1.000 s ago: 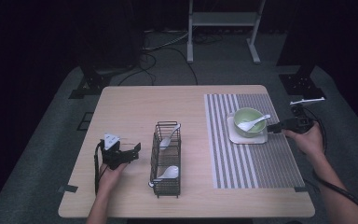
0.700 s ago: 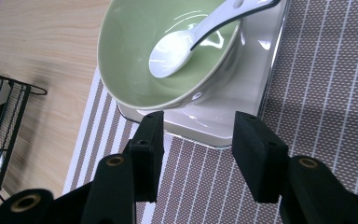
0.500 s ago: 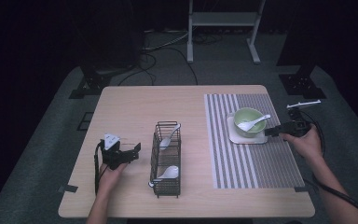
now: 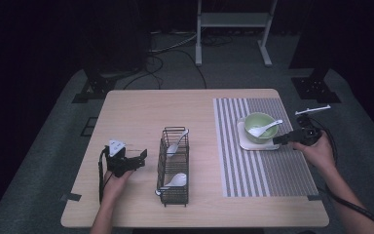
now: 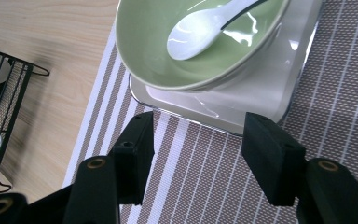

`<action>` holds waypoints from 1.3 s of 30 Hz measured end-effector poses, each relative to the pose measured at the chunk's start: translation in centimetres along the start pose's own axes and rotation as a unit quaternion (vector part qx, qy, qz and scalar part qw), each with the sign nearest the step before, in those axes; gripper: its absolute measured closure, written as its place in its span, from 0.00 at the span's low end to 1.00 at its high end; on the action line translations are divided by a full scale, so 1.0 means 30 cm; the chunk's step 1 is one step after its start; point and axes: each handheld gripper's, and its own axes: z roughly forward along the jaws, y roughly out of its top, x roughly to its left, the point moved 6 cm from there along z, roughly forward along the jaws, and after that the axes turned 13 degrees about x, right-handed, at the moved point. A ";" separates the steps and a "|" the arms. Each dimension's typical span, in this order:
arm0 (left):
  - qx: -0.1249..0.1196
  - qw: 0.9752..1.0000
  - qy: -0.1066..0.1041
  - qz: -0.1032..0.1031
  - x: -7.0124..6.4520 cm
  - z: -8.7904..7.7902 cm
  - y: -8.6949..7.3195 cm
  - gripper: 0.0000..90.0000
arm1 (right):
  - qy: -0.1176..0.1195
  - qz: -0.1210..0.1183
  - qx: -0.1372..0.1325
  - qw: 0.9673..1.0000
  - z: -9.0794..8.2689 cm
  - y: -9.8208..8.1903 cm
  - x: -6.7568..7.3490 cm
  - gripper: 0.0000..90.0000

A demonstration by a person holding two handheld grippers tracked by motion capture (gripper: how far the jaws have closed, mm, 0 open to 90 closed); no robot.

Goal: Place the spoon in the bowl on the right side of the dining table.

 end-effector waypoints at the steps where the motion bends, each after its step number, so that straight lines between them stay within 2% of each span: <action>1: 0.000 1.000 0.000 0.000 0.000 0.000 0.000 0.00 | 0.001 -0.001 0.001 1.000 0.001 -0.001 0.003 0.47; 20: 0.001 1.000 -0.001 -0.001 0.000 0.000 0.000 0.00 | 0.010 -0.026 0.013 1.000 0.030 -0.034 0.060 0.41; 39: 0.001 1.000 -0.001 0.000 0.000 0.000 0.000 0.00 | 0.013 -0.056 0.025 0.998 0.061 -0.059 0.125 0.39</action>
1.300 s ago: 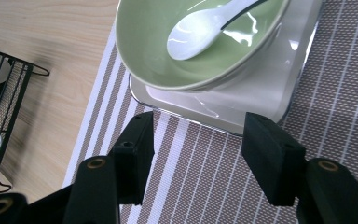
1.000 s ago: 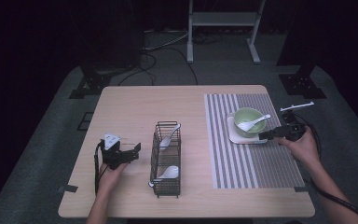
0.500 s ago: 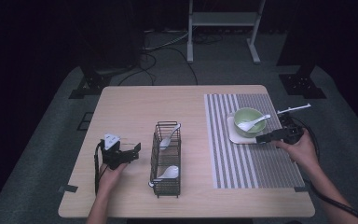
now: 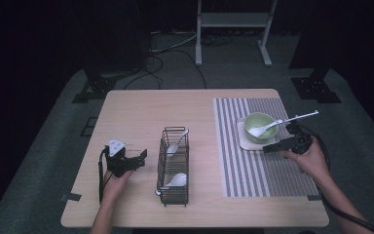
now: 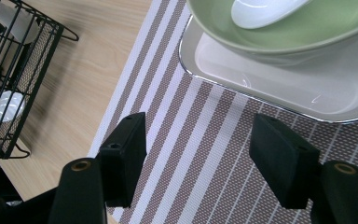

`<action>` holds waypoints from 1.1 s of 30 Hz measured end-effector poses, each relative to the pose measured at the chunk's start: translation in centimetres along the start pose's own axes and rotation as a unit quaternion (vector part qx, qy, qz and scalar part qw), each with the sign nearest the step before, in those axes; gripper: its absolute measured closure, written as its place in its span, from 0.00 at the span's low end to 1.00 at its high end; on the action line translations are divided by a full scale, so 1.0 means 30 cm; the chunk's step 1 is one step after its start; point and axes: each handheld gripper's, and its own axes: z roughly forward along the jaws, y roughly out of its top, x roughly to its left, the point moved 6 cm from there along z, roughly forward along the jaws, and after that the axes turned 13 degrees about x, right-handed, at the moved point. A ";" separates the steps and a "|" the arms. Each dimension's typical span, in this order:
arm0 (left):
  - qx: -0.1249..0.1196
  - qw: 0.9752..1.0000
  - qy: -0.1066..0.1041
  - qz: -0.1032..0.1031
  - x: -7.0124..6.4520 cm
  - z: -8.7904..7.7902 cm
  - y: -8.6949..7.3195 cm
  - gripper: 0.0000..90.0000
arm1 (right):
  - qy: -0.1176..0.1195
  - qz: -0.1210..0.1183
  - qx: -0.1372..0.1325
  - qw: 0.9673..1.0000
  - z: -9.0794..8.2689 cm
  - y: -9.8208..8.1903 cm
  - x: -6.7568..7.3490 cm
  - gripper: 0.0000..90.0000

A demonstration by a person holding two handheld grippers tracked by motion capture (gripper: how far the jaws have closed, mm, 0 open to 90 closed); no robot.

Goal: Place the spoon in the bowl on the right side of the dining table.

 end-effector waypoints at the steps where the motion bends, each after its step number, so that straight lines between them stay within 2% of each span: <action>1: 0.000 1.000 0.000 0.000 0.000 0.000 0.000 0.00 | -0.001 -0.002 0.002 1.000 0.005 -0.002 0.005 0.39; 33: 0.000 1.000 0.002 0.002 -0.001 -0.001 0.000 0.00 | 0.005 -0.040 0.022 0.999 0.072 -0.038 0.092 0.39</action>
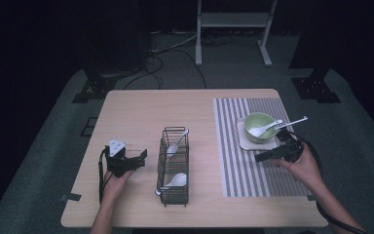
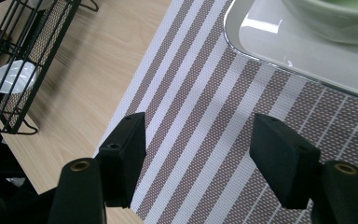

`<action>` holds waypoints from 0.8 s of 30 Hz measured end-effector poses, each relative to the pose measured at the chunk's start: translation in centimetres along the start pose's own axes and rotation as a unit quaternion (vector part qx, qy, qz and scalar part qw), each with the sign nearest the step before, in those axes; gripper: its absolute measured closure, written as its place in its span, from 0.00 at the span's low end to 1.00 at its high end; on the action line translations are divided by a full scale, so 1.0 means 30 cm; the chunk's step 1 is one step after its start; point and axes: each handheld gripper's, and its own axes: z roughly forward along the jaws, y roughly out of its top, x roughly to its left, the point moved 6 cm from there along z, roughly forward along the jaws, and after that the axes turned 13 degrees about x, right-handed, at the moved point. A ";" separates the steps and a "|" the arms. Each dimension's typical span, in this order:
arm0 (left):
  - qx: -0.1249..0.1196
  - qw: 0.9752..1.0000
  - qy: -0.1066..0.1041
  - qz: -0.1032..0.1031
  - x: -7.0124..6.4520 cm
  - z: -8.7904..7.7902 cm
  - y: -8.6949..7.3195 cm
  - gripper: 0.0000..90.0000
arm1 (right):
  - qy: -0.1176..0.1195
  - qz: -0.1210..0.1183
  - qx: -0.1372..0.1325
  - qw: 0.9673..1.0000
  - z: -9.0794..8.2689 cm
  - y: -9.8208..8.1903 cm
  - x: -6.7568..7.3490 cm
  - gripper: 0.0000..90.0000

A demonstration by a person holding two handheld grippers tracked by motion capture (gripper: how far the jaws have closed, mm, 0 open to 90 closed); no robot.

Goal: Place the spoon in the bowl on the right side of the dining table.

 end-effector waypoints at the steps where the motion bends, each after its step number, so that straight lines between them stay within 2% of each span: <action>1: 0.000 1.000 0.000 0.000 0.000 0.000 0.000 0.00 | 0.000 0.000 0.000 1.000 0.000 0.000 0.000 0.39; 13: 0.000 1.000 0.000 0.000 0.000 0.000 0.000 0.00 | 0.003 -0.011 0.006 1.000 0.020 -0.009 0.028 0.39; 24: 0.000 1.000 0.000 0.000 0.000 0.000 0.000 0.00 | 0.011 -0.014 0.010 1.000 0.045 -0.026 0.036 0.39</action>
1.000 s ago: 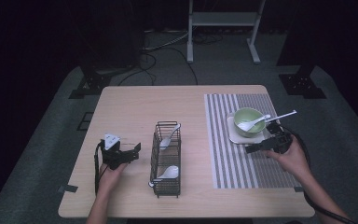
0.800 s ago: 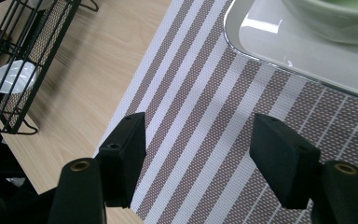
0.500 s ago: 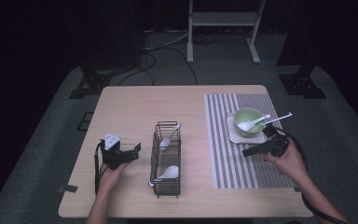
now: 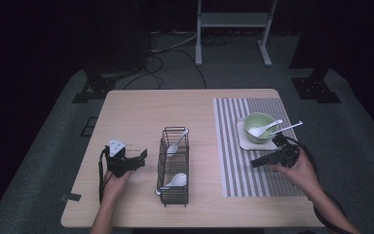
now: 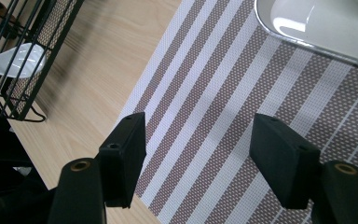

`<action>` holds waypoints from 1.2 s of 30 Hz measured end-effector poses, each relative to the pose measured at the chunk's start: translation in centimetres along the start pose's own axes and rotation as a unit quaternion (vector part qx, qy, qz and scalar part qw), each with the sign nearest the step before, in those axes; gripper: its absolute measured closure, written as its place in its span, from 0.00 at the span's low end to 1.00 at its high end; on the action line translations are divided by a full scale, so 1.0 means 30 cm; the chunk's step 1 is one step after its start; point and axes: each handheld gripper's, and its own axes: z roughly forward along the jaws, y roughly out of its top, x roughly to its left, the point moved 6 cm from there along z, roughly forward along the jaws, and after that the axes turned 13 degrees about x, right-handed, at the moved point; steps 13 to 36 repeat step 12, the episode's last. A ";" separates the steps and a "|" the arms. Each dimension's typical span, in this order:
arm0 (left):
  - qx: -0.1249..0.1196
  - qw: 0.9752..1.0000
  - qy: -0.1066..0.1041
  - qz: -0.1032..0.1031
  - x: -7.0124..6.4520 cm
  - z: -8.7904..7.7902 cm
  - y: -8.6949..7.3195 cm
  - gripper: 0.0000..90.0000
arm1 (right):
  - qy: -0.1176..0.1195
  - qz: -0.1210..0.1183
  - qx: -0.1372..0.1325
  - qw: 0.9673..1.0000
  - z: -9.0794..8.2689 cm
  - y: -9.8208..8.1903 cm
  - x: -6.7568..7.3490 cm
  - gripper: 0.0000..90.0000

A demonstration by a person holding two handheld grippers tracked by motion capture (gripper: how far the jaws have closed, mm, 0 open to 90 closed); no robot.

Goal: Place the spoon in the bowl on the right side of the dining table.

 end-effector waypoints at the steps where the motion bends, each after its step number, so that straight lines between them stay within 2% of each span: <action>1: 0.000 1.000 0.000 0.000 0.000 0.000 0.000 0.00 | 0.001 0.000 0.000 1.000 0.003 -0.002 0.000 0.39; 12: 0.003 1.000 0.001 0.001 0.000 0.002 0.000 0.00 | 0.011 -0.003 -0.015 1.000 0.013 -0.028 0.005 0.39; 36: 0.003 1.000 0.001 0.001 0.000 0.002 0.000 0.00 | 0.011 -0.003 -0.015 1.000 0.013 -0.028 0.005 0.39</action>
